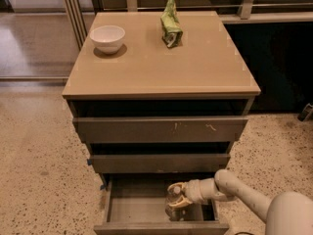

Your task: Place water bottle into bottom drawer

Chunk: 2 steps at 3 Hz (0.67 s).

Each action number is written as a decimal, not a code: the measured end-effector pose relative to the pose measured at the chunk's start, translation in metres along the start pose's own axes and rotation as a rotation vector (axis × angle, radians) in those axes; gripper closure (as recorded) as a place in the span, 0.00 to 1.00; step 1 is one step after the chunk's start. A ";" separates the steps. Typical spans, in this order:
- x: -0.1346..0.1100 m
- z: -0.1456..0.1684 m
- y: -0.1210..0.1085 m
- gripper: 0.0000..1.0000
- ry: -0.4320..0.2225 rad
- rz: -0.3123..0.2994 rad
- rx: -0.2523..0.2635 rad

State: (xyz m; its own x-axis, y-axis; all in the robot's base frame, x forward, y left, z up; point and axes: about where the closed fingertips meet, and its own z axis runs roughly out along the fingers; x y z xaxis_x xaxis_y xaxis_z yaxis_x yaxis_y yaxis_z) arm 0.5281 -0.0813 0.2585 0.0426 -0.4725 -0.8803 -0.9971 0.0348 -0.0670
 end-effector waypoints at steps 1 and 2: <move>0.013 0.009 -0.008 1.00 0.005 0.014 -0.004; 0.026 0.018 -0.014 1.00 0.018 0.028 -0.009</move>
Offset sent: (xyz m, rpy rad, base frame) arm 0.0250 -0.0006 -0.0385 -0.0271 0.0330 -0.0163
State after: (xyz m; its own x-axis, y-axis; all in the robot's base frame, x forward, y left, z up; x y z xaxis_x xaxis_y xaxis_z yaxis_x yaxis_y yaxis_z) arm 0.5443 -0.0778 0.2284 0.0135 -0.4874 -0.8731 -0.9984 0.0407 -0.0381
